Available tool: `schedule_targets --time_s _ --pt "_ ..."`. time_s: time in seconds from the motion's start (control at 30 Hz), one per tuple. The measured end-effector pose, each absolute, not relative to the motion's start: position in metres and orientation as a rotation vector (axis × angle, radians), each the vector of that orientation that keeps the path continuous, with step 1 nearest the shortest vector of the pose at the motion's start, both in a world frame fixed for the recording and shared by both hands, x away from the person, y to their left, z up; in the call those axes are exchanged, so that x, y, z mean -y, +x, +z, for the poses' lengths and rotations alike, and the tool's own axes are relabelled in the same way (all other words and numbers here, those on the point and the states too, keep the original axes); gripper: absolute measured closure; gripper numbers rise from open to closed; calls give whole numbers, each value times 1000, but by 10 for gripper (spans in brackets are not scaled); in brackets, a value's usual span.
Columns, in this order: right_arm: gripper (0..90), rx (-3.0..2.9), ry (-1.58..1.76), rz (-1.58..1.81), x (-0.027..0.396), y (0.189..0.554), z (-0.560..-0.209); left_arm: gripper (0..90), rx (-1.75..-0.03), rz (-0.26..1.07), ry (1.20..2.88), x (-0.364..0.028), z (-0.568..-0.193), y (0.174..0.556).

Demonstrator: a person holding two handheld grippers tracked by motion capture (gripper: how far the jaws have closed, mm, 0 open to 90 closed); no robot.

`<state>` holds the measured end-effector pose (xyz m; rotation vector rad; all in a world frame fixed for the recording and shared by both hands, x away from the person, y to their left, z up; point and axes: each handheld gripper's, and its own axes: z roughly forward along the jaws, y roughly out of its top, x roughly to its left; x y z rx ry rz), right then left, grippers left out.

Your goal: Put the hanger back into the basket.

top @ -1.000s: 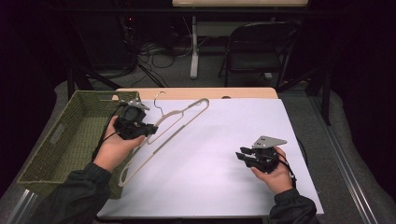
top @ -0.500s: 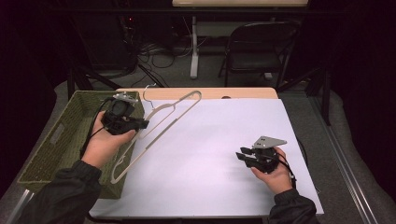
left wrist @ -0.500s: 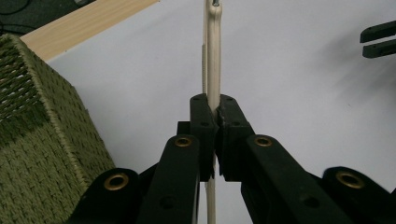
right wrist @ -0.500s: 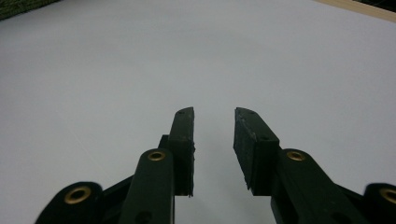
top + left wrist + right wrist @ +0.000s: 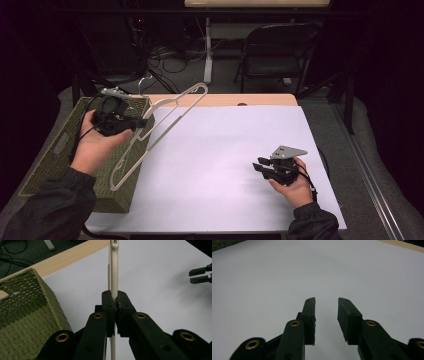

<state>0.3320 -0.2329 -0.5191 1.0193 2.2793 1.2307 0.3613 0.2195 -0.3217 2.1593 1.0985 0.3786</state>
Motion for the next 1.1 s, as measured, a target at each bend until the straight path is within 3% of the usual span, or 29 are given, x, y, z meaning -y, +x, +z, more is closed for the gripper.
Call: schedule_targets --time_s 0.37,1.1 --pt "674 -2276 1016 1226 233 332 -520 867 -1135 408 2171 -251 -307 361" --pt "658 -2281 1013 1220 232 333 -521 868 -1195 397 2200 -344 -333 386"
